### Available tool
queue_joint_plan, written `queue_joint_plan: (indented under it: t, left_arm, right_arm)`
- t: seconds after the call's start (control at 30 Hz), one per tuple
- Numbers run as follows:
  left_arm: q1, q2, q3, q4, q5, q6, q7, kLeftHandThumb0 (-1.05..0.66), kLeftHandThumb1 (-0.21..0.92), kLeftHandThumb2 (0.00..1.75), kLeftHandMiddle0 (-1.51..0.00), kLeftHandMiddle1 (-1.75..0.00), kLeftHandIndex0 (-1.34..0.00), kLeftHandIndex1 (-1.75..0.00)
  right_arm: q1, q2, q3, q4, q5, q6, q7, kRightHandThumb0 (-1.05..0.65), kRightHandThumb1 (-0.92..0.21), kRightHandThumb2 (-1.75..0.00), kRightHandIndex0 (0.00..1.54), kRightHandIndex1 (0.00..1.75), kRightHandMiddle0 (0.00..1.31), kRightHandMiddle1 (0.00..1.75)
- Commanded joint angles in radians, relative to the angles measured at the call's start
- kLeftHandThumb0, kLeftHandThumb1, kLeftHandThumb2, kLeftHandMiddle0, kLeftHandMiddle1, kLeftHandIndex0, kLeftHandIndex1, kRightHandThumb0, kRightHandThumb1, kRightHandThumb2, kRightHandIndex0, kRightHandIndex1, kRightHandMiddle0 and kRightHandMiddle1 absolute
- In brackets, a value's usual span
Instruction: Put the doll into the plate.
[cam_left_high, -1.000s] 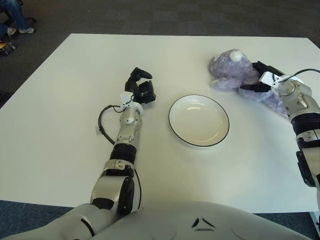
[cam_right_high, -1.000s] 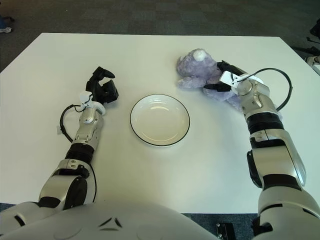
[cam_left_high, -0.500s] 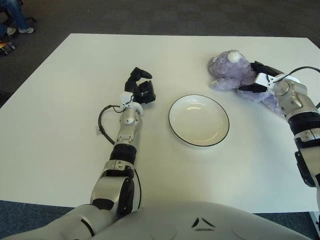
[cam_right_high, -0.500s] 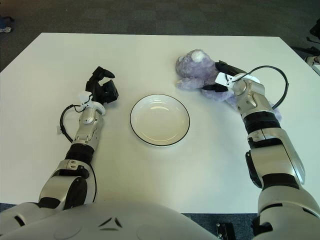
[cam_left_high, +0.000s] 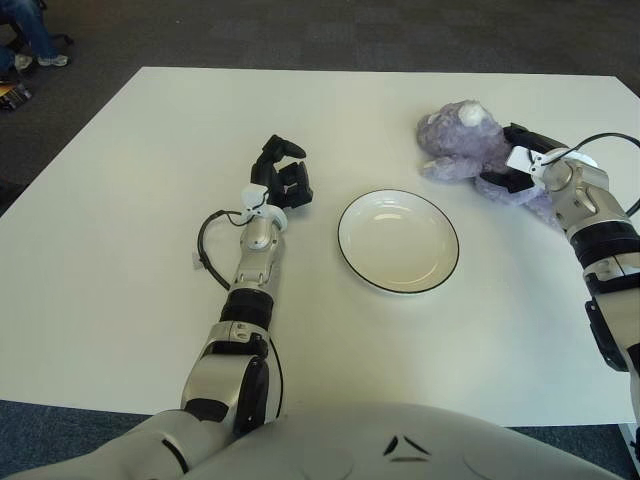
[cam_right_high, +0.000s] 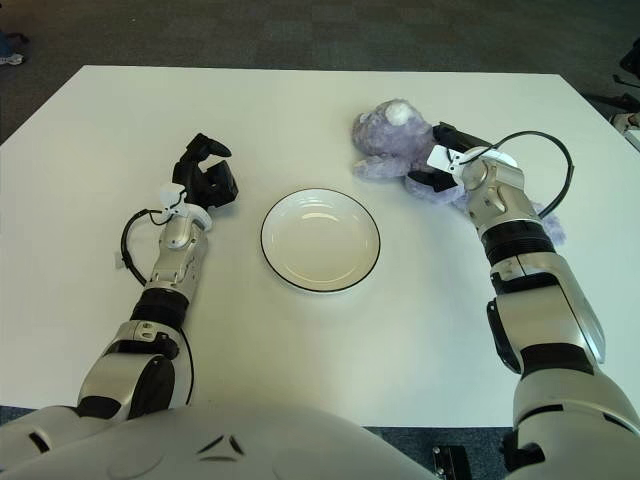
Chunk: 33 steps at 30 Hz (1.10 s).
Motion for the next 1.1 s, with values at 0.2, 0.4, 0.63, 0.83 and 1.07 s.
queue_joint_plan:
  t: [0.2, 0.4, 0.63, 0.83, 1.07]
  left_arm:
    - [0.057, -0.005, 0.001, 0.039, -0.006, -0.003, -0.002, -0.44, 0.43, 1.17, -1.13, -1.75, -0.52, -1.75]
    - [0.053, -0.003, 0.002, 0.044, -0.008, -0.003, -0.004, -0.44, 0.43, 1.17, -1.13, -1.75, -0.52, -1.75]
    - [0.052, -0.002, 0.003, 0.047, -0.008, -0.002, -0.004, -0.44, 0.43, 1.17, -1.13, -1.75, -0.52, -1.75]
    - [0.049, 0.000, 0.003, 0.051, -0.007, -0.002, -0.006, -0.44, 0.43, 1.17, -1.14, -1.75, -0.52, -1.75]
    - [0.048, 0.000, 0.004, 0.054, -0.014, 0.001, -0.014, -0.44, 0.43, 1.18, -1.12, -1.75, -0.52, -1.75]
  right_arm:
    - [0.042, 0.015, 0.006, 0.010, -0.012, 0.075, -0.020, 0.44, -0.40, -1.16, 0.56, 1.70, 0.27, 1.69]
    - [0.049, 0.039, -0.046, -0.008, 0.038, 0.125, -0.032, 0.49, -0.26, -1.38, 0.65, 1.74, 0.62, 1.74]
    - [0.063, 0.043, -0.077, -0.054, 0.056, 0.175, -0.036, 0.51, -0.22, -1.43, 0.69, 1.75, 0.75, 1.75]
    - [0.071, 0.049, -0.090, -0.083, 0.060, 0.204, -0.053, 0.51, -0.21, -1.44, 0.69, 1.75, 0.79, 1.75]
    - [0.108, 0.049, -0.156, -0.199, 0.086, 0.249, -0.094, 0.51, -0.21, -1.45, 0.69, 1.75, 0.78, 1.75]
